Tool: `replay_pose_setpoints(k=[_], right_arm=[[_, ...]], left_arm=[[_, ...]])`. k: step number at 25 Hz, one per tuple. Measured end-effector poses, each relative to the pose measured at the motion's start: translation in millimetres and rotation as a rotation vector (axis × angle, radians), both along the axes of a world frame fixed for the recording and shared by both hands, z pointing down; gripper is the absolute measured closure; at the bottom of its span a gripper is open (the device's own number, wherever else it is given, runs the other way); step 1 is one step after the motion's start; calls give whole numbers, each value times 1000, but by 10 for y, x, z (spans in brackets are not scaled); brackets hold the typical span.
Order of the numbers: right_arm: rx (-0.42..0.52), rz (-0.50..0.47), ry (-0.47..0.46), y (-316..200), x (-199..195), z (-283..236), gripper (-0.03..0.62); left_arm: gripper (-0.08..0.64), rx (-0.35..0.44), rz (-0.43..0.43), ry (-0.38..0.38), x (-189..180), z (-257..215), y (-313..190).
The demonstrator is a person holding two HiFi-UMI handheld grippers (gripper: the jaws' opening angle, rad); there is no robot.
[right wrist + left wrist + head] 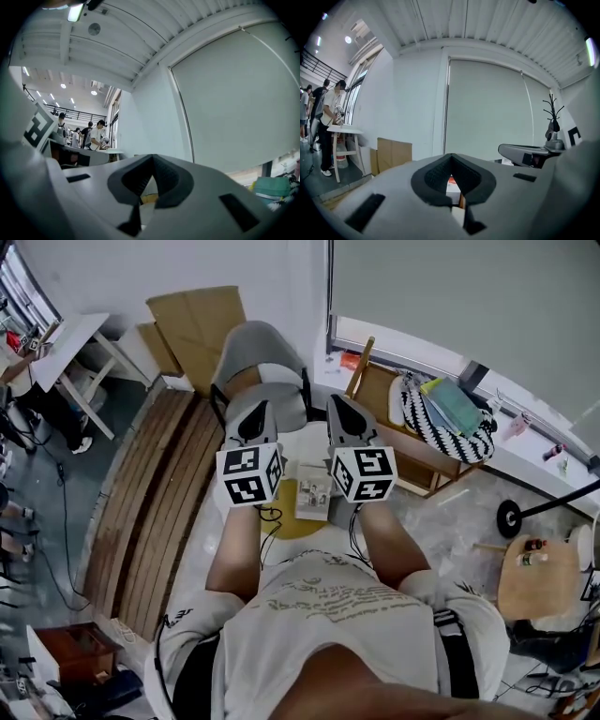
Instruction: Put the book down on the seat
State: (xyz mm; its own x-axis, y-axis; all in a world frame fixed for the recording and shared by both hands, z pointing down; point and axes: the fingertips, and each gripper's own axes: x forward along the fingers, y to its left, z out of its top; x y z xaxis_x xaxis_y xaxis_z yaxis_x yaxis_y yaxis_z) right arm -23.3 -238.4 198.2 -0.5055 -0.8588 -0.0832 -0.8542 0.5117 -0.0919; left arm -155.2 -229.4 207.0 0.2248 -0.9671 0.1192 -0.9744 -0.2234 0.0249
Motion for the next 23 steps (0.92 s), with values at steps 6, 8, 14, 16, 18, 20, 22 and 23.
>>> replay_pose_setpoints(k=[6,8,14,16,18,20,22,23], right_arm=[[-6,0,-13,-23,-4,41,566],[-13,-4,-12,-22,-25,76,566],[-28,-10,-8,-62,-86,177,566],[-26,-13,-3,-78,-106,187,566],[-27,-15,-1,-87,-120,189,566],[-28,-15,1,-97,-128,190,566],[-30,-15,1,-112,-129,195,566],[-30,-14,1,-120,-129,198,566]], left_arm=[[540,-16,9,5,21,59,-13],[540,-19,10,11,7,78,-8],[540,-39,2,6,-51,166,-36],[540,-50,-1,18,-69,192,-56],[540,-58,-3,27,-78,203,-67],[540,-61,-4,26,-83,202,-78],[540,-62,-6,23,-87,200,-93],[540,-63,-7,22,-88,200,-101]])
